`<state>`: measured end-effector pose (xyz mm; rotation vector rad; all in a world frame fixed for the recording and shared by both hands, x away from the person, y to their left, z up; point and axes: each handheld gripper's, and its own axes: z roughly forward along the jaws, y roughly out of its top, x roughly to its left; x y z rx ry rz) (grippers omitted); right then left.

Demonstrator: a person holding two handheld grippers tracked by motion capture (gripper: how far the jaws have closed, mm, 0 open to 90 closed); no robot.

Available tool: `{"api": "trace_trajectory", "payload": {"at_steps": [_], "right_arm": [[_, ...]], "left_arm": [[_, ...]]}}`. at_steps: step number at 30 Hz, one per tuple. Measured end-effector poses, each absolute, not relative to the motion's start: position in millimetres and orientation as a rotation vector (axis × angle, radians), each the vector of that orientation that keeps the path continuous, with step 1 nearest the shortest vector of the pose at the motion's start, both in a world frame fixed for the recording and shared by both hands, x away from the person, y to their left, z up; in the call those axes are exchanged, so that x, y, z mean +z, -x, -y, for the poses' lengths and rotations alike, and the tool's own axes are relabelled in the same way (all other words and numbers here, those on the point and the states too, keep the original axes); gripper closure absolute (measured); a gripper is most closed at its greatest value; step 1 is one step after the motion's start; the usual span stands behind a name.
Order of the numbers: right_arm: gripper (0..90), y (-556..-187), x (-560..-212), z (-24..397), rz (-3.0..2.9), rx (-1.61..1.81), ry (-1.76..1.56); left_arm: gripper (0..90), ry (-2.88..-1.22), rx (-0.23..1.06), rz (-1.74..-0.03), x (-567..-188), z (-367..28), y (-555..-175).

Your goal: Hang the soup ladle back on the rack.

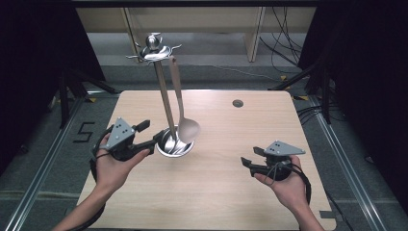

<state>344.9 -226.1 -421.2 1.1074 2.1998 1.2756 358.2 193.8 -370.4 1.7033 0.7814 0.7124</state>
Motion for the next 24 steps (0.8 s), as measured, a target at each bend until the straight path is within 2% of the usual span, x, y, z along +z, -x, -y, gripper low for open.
{"api": "trace_trajectory", "payload": {"at_steps": [11,12,18,24], "right_arm": [[38.0,-345.2,-434.5,235.1,-2.195,1.269,-1.102],[38.4,-344.1,-434.3,236.5,-2.182,1.262,-1.111],[38.8,-346.0,-448.1,246.3,-2.165,1.278,-1.171],[38.7,-346.4,-452.8,249.9,-2.166,1.286,-1.242]], "left_arm": [[38.6,-1.806,0.647,-0.902,-463.2,-233.3,-344.9],[38.6,-1.79,0.611,-0.924,-466.5,-237.1,-345.9],[35.3,-1.724,0.623,-1.002,-463.6,-249.1,-353.3],[35.5,-1.757,0.602,-0.981,-468.4,-252.0,-357.4]]}}
